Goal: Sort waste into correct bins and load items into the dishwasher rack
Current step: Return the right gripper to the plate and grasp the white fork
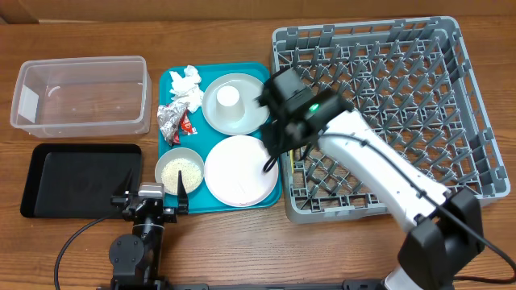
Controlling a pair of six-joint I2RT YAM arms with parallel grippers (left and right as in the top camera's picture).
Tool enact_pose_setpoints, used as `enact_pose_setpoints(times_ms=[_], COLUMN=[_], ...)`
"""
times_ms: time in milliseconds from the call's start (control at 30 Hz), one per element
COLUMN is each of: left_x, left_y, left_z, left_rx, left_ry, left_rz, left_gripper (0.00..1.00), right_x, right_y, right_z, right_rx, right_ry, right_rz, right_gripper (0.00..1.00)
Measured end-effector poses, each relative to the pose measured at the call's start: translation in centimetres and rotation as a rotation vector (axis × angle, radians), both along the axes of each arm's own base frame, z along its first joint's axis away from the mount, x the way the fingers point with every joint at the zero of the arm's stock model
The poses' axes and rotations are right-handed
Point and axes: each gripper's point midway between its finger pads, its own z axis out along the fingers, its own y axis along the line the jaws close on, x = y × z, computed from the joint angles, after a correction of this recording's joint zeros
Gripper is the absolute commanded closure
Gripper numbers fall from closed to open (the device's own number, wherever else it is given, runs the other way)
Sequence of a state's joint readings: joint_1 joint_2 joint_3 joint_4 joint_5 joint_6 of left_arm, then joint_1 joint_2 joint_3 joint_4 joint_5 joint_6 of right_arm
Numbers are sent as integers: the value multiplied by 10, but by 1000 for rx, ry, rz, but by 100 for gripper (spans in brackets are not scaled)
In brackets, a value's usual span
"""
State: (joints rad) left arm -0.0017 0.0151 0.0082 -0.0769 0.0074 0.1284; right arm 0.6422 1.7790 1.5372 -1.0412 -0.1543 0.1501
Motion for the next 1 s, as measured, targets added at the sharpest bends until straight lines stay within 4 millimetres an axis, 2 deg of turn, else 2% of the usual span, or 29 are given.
enact_pose_setpoints(times_ms=[33, 100, 200, 300, 467, 600, 667, 833, 1000], left_x=[0, 0, 0, 0, 0, 0, 0, 0, 0], left_y=[0, 0, 0, 1, 1, 1, 1, 1, 1], left_z=[0, 0, 0, 0, 0, 0, 0, 0, 0], left_rx=[0, 0, 0, 0, 0, 0, 0, 0, 0], left_ry=[1, 1, 0, 0, 0, 0, 0, 0, 0], left_rz=[0, 0, 0, 2, 3, 3, 3, 3, 3], left_gripper=[0, 0, 0, 0, 0, 0, 0, 0, 0], right_x=[-10, -30, -45, -46, -38, -34, -34, -34, -32], right_y=[13, 38, 61, 78, 83, 81, 80, 78, 79], right_z=[3, 5, -1, -23, -74, -101, -112, -129, -131], right_rx=[12, 30, 29, 11, -61, -105, -125, -153, -152], right_ry=[-3, -7, -11, -3, 42, 61, 74, 94, 90], right_rz=[41, 116, 167, 182, 161, 147, 145, 138, 129], right_gripper=[59, 49, 48, 48, 48, 48, 52, 63, 79])
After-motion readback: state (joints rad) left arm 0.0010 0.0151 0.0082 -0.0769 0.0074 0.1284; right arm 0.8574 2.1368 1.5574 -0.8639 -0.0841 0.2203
